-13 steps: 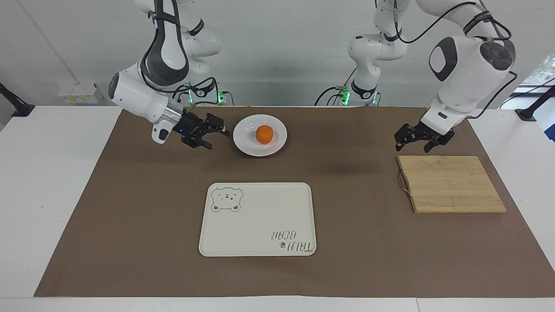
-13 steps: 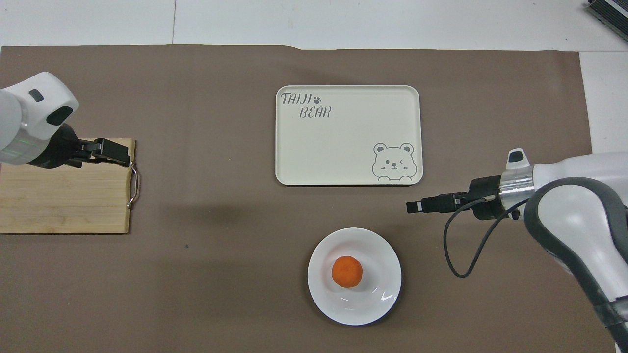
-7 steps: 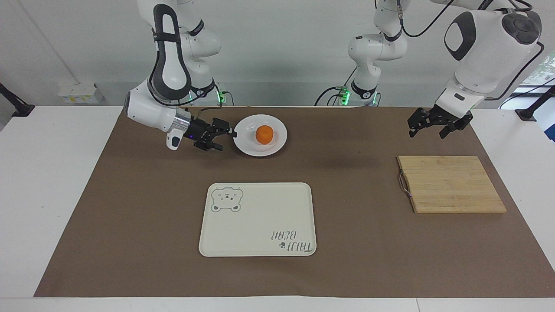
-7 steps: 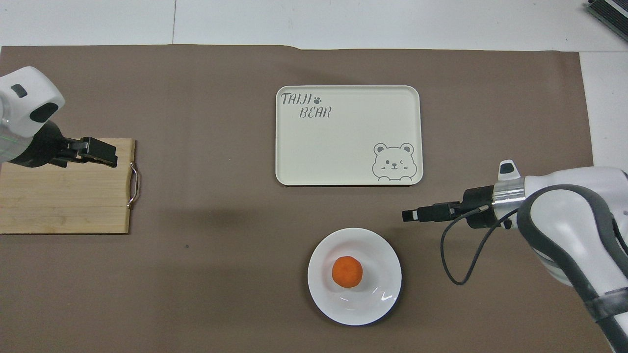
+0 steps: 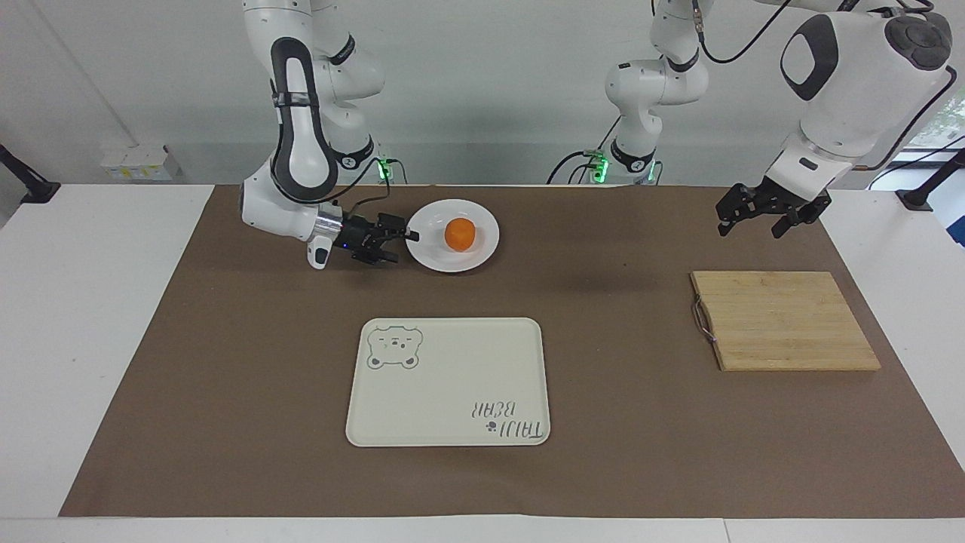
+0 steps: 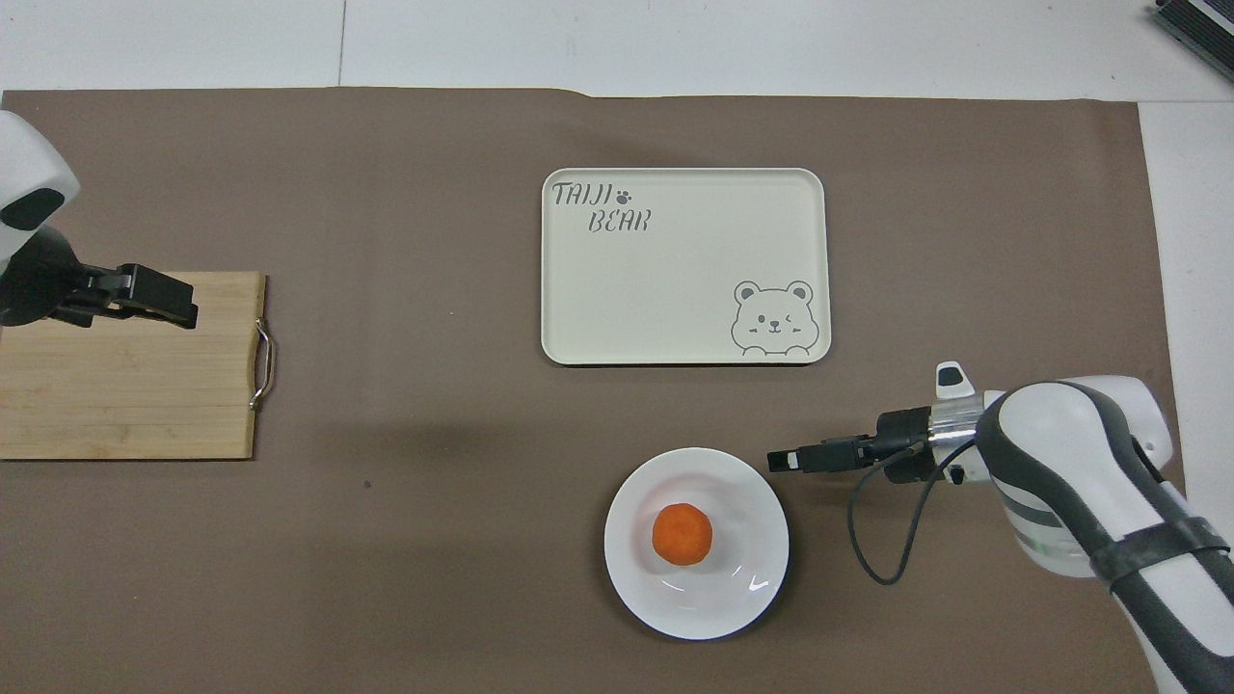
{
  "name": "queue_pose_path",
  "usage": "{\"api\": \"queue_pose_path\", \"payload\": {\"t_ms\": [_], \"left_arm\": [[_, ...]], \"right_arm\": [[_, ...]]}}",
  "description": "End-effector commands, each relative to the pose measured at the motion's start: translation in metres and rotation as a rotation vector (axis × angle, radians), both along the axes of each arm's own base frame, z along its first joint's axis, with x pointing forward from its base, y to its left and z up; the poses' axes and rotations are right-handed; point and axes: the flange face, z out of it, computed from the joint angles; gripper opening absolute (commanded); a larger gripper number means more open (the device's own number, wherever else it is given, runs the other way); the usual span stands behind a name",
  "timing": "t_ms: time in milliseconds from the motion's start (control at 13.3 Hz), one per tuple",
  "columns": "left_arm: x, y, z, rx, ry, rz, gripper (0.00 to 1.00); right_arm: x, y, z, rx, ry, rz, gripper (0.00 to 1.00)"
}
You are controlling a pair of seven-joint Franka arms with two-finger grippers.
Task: Place orange and plate with both arms
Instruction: 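Move the right gripper down to the plate rim nearest it, then drag the plate with the right gripper onto the cream bear tray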
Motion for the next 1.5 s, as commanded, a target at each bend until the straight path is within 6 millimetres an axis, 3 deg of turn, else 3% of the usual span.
{"api": "queue_pose_path", "payload": {"t_ms": [0,450,526,751,976,1051,1201,1276,1426], "left_arm": [[-0.002,0.003,0.003,0.016,0.002,-0.014,1.0],[-0.002,0.003,0.003,0.016,0.002,-0.014,1.0],[-0.002,0.003,0.004,0.016,0.001,-0.014,1.0],[-0.002,0.004,0.004,0.028,0.009,-0.021,1.0],[-0.005,0.007,0.009,0.042,0.017,-0.033,1.0],[-0.005,0.007,0.009,0.042,0.021,-0.033,1.0],[-0.006,0.006,0.009,0.041,0.021,-0.033,1.0],[-0.006,0.006,0.009,0.04,0.021,-0.03,1.0],[-0.006,0.006,0.009,0.04,0.021,-0.026,1.0]], "right_arm": [[-0.019,0.001,-0.01,0.034,-0.003,-0.011,1.0],[-0.046,0.003,-0.022,0.054,0.04,-0.026,1.0],[-0.052,0.011,-0.025,0.065,0.039,-0.021,1.0],[-0.058,0.024,-0.026,0.077,0.046,-0.024,1.0],[-0.059,0.022,-0.028,0.077,0.037,-0.026,1.0],[-0.059,0.022,-0.028,0.074,0.033,-0.025,0.88],[-0.058,0.021,-0.028,0.062,0.03,-0.033,0.25],[-0.058,0.021,-0.028,0.062,0.032,-0.036,0.05],[-0.058,0.02,-0.03,0.061,0.035,-0.036,0.0]]}}
